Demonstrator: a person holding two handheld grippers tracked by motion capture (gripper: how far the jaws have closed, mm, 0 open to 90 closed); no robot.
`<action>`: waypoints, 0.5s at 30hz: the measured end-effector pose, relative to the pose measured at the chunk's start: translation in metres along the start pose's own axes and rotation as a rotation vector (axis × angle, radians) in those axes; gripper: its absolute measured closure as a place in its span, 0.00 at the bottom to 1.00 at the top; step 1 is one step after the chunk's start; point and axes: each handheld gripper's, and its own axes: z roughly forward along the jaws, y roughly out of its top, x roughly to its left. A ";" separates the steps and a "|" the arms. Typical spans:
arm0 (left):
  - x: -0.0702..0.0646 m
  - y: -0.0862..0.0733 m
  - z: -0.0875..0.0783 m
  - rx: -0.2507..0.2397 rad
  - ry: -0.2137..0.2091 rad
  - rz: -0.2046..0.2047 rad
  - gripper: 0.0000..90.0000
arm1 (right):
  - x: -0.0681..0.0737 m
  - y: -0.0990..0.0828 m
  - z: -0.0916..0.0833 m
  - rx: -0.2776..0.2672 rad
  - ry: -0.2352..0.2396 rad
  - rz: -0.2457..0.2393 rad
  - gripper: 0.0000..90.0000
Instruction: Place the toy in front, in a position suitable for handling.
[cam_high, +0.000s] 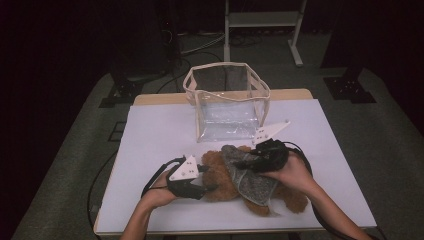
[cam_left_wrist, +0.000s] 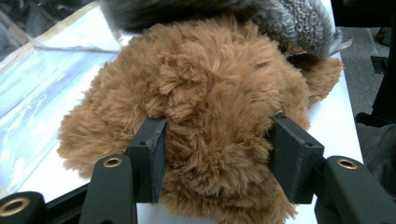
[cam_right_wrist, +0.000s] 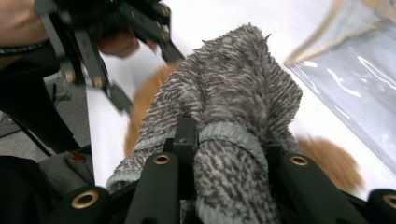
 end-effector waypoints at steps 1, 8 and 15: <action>-0.002 0.001 0.003 -0.002 -0.003 0.004 0.48 | 0.001 0.005 0.004 0.014 0.008 -0.006 0.76; -0.006 0.007 0.011 -0.001 -0.011 0.021 0.48 | -0.007 0.032 0.037 0.079 0.035 -0.016 0.77; -0.002 0.003 0.004 0.002 -0.010 0.024 0.40 | -0.021 0.036 0.053 0.099 0.023 0.005 0.77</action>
